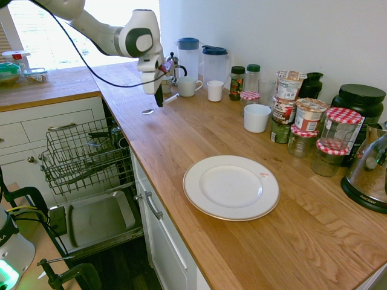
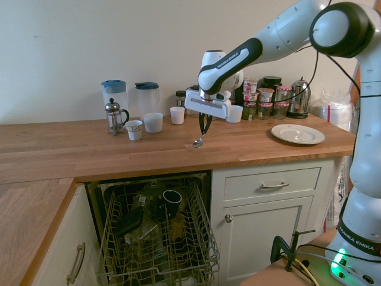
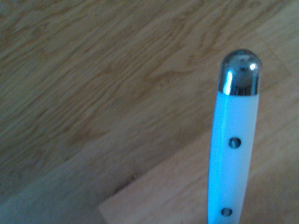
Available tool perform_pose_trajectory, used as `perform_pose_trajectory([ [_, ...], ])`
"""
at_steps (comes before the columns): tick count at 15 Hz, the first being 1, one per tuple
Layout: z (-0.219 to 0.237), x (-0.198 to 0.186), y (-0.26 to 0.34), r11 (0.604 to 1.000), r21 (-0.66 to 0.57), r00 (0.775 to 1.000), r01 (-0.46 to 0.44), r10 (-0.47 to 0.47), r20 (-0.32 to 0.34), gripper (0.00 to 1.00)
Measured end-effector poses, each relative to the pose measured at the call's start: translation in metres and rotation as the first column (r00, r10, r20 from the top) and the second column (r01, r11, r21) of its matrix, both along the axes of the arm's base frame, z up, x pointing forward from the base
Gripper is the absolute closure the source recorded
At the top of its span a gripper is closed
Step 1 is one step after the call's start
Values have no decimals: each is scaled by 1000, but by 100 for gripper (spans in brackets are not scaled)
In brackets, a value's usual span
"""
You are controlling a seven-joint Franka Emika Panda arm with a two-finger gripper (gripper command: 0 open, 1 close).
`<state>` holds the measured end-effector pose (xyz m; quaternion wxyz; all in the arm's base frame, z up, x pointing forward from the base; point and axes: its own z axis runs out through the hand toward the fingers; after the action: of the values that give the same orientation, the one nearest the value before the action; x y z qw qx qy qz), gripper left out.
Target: Put the spoon in the dishwasher
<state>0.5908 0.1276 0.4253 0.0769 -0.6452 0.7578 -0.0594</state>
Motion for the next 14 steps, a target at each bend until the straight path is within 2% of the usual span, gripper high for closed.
perform_pose_trajectory([
  [2, 18, -24, 34, 999, 1, 999, -43, 43, -4, 100],
  [4, 14, -48, 76, 995, -17, 995, -98, 98, -13, 100],
  [9, -40, -129, 173, 970, -85, 973, -226, 222, -58, 100],
  [14, -104, -186, 208, 939, -135, 946, -316, 301, -118, 100],
])
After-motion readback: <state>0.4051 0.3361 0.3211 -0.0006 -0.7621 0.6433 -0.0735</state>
